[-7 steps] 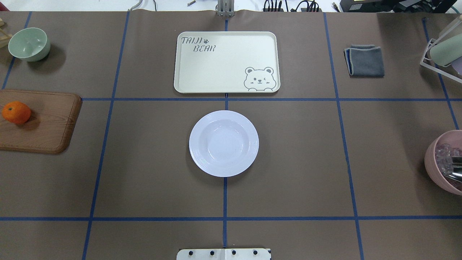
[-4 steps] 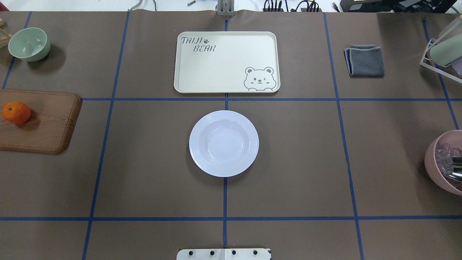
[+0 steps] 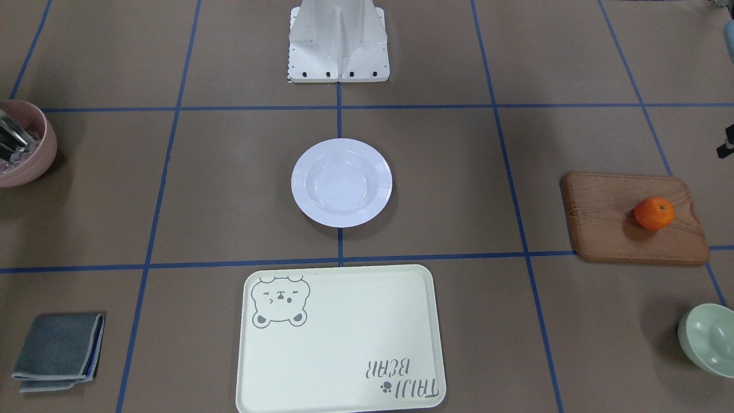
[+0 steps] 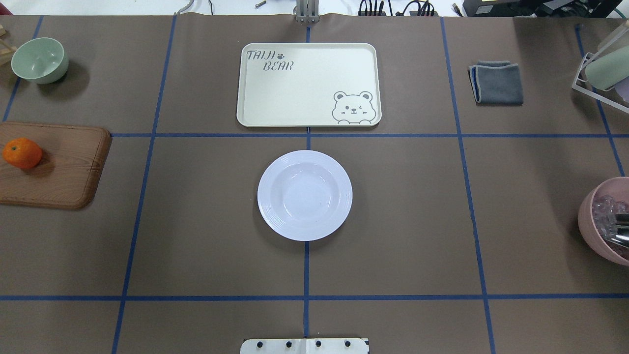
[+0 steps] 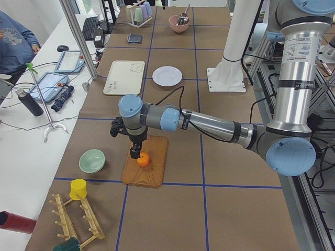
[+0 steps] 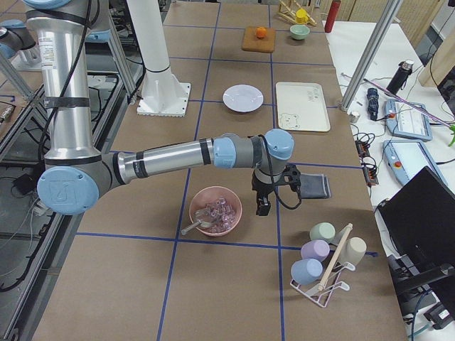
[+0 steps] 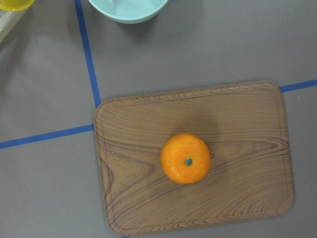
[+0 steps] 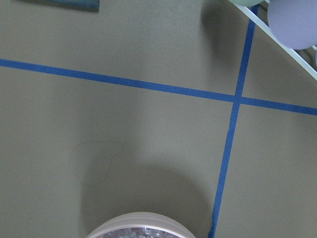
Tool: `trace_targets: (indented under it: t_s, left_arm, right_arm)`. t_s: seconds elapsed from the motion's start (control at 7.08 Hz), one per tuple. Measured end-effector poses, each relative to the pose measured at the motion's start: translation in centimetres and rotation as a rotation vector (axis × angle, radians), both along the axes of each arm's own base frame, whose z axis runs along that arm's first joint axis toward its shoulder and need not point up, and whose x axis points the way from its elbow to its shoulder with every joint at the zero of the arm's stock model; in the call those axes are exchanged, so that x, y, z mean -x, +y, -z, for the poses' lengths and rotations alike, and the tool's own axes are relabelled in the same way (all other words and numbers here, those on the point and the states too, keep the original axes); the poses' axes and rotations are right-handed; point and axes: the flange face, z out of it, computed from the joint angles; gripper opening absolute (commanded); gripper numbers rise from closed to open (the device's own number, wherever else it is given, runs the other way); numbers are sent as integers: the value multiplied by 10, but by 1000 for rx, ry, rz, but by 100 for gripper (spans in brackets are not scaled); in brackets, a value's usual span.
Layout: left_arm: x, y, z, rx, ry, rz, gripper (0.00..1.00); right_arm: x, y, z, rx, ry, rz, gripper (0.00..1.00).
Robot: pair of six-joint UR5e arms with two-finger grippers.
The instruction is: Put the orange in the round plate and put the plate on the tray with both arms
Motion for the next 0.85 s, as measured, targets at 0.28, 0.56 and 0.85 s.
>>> trace_targets:
  t_s: [0.28,0.56,0.85]
  left_arm:
    - [-1,0,3,-21,2,-2,98]
    - [-2,1,0,-38,4,-4,98]
    - [-8,2,-4,-36,-7,-16,98]
  right_arm:
    - [-1,2,-1,2,1,-1,100]
    - [-1,2,-3,4,4,-1,100]
    - [1,2,-1,-2,5,3,100]
